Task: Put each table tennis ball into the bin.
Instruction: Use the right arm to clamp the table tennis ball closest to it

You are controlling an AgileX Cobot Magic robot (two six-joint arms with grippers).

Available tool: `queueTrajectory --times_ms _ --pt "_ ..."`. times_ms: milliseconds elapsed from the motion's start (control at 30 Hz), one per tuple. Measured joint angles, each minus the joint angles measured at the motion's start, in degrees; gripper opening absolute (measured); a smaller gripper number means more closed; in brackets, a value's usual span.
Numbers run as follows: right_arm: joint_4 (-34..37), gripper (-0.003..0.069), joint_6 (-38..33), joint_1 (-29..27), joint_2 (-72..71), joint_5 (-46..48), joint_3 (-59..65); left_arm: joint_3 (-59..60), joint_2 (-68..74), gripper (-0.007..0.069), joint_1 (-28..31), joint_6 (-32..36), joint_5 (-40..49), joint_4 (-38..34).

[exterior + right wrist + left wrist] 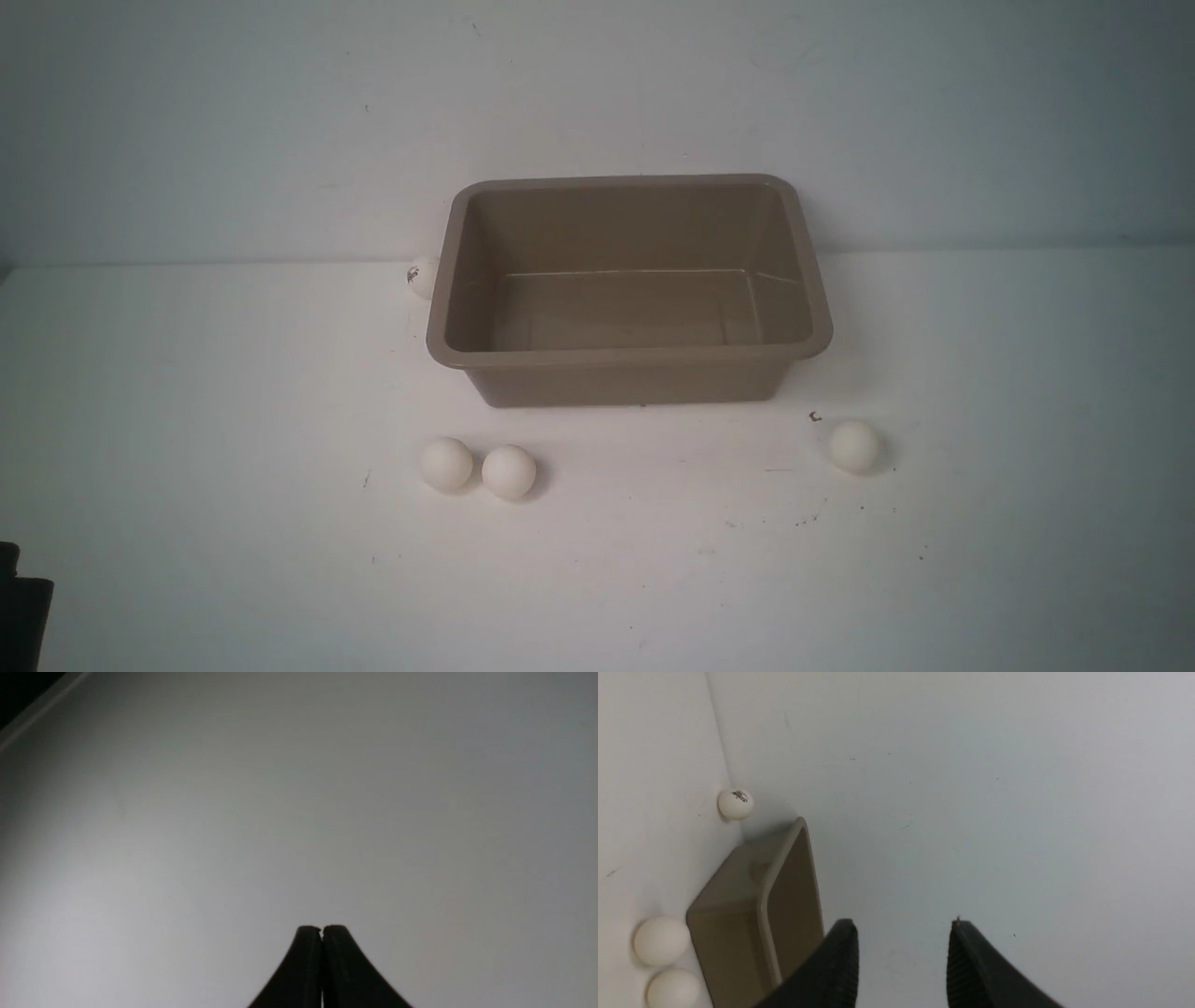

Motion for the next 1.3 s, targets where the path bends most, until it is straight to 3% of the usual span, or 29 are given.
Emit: queueTrajectory --times_ms 67,133,333,433,467,567,667,767,1000,1167,1300 --pt "-7.4 -0.0008 2.9 0.0 0.0 3.9 -2.7 0.0 0.0 0.0247 0.0 0.8 0.0 -0.8" --pt "-16.8 -0.0008 8.2 0.0 0.2 14.1 -8.7 0.0 0.0 0.0247 0.0 1.8 0.1 -2.2" --pt "-34.2 -0.0008 19.8 0.1 8.9 35.1 -26.8 0.0 0.0 0.0247 0.0 7.3 0.4 -2.8" --pt "-44.0 -0.0008 23.2 0.1 17.2 37.9 -34.1 -2.3 0.0 0.0247 0.0 20.1 1.5 -0.7" --pt "-46.8 -0.0008 24.4 0.1 20.1 38.2 -36.2 -5.3 0.0 0.0247 0.0 28.8 2.8 0.3" --pt "-51.0 -0.0008 27.9 0.1 27.4 37.7 -39.3 -12.5 0.6 0.0247 0.0 44.2 4.6 1.2" --pt "-56.4 -0.0008 32.9 1.6 35.3 35.1 -41.0 -21.3 5.8 0.0247 0.0 57.1 6.2 1.4" --pt "-64.5 -0.0008 41.3 5.5 41.2 32.6 -41.5 -28.4 13.8 0.0247 0.0 64.0 9.5 2.0" --pt "-93.7 -0.0008 65.8 16.5 54.2 20.9 -43.1 -41.1 36.6 0.0247 0.0 66.5 22.6 13.8" --pt "-97.5 -0.0008 69.0 17.8 62.1 15.8 -44.3 -47.5 52.4 0.0247 0.0 55.7 32.0 27.9" --pt "-97.8 -0.0008 66.7 17.8 64.2 15.6 -44.3 -48.6 59.6 0.0247 0.0 50.8 35.6 37.6"
